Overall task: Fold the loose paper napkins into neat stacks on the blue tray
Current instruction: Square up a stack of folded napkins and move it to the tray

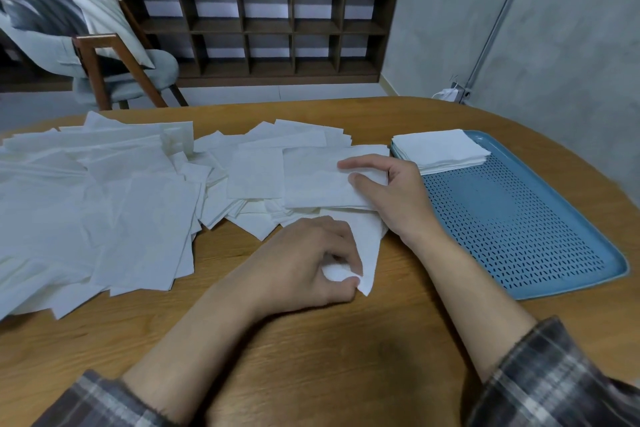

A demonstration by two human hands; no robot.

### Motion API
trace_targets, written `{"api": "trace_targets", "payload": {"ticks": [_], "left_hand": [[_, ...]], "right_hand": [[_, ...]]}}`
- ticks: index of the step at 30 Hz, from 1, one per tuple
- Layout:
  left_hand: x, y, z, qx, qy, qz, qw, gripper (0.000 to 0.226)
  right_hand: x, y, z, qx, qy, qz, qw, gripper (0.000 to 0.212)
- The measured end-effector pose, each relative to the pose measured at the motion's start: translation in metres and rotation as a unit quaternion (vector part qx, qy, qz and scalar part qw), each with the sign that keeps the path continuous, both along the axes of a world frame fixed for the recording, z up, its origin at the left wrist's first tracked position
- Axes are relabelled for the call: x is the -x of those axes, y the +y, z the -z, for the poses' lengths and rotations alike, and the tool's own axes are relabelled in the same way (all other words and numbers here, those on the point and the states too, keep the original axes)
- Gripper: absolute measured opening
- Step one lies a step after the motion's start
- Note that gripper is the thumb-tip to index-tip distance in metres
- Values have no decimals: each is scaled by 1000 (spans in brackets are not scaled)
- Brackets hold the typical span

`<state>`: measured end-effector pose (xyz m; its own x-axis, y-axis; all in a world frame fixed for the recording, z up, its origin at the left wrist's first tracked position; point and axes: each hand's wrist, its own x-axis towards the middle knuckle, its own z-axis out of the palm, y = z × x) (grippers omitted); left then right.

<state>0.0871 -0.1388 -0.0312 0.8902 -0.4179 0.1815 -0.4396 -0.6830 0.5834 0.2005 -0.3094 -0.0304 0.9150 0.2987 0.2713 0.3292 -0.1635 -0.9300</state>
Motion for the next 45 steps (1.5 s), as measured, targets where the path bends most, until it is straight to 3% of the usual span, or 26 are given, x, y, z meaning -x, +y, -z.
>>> {"api": "trace_targets", "payload": {"ticks": [2, 5, 8, 15, 22, 25, 28, 31, 33, 37, 45], "left_hand": [[2, 5, -6, 2, 36, 2, 999, 1], [2, 8, -11, -9, 67, -23, 997, 21], [0, 6, -8, -56, 18, -43, 997, 37], [2, -1, -4, -67, -21, -46, 996, 15], [3, 8, -13, -8, 9, -61, 998, 5], [3, 19, -22, 66, 16, -110, 992, 14], [0, 27, -27, 145, -10, -169, 975, 17], [-3, 31, -28, 209, -42, -226, 951, 19], [-5, 34, -27, 244, -54, -254, 934, 16], [-7, 37, -25, 277, -74, -303, 909, 14], [-9, 38, -26, 296, -59, -339, 891, 12]], "right_hand": [[1, 0, 0, 2, -1, -1, 1000, 27], [1, -1, 0, 0, -2, -2, 1000, 27], [1, 0, 0, -5, 1, -2, 1000, 28], [2, 1, 0, -9, 15, -6, 1000, 32], [3, -1, -1, -4, 9, -31, 999, 32], [5, 1, -3, -20, 15, -57, 998, 37], [6, 4, -5, -59, 76, -92, 991, 24], [7, 5, -5, -99, 175, -129, 971, 52], [9, 6, -3, -120, 191, -137, 965, 57], [17, 7, -3, -74, 131, -124, 981, 16], [24, 11, -9, -35, 125, -118, 985, 14]]}}
